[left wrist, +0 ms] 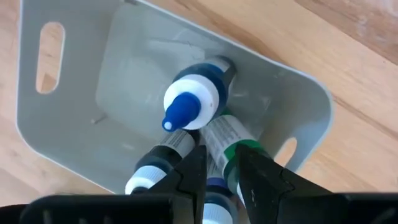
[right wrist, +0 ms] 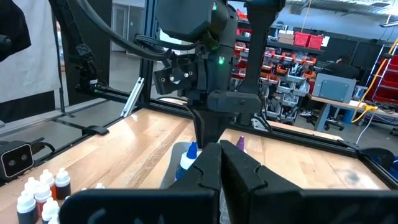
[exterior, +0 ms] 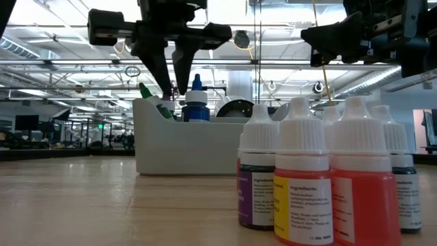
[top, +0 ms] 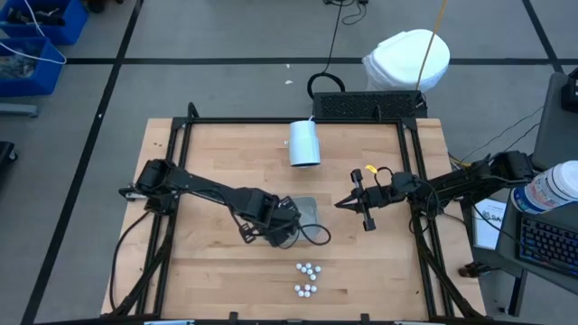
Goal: Pick & Place food coloring
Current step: Adjust the large green food coloring bottle on the gray bin
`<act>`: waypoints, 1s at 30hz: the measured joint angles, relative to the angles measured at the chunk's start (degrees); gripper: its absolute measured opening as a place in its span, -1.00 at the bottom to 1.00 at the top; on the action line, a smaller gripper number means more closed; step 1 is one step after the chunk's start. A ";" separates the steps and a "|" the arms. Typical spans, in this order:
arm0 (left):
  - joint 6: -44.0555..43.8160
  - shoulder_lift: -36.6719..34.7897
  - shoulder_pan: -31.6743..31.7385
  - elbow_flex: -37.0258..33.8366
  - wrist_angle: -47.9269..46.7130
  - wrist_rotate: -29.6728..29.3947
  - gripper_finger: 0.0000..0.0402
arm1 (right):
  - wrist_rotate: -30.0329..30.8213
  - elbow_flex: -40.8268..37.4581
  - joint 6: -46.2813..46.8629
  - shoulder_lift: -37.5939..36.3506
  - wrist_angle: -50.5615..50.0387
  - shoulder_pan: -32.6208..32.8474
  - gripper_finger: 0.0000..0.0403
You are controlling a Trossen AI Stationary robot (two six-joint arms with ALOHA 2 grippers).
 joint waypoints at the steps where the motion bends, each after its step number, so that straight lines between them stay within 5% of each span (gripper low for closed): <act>1: -0.02 0.00 0.00 0.00 0.00 0.01 -0.54 | -0.01 0.00 0.00 0.00 -0.01 0.01 -1.00; 11: -10.38 -0.02 -1.15 4.92 -6.17 -2.52 -0.54 | -0.01 0.00 0.17 0.00 -0.48 -0.01 -1.00; 15: -16.68 -0.11 -1.29 7.13 -8.84 1.21 -0.49 | -0.01 0.00 0.17 0.00 -0.46 -0.01 -1.00; 24: -28.63 -0.11 -1.72 5.05 -8.76 1.87 0.02 | -0.01 0.00 1.53 0.00 -0.46 -0.01 -1.00; 30: -28.47 -0.11 -2.37 5.05 -8.72 -0.46 0.26 | -0.01 0.00 1.53 0.00 -0.44 0.01 -1.00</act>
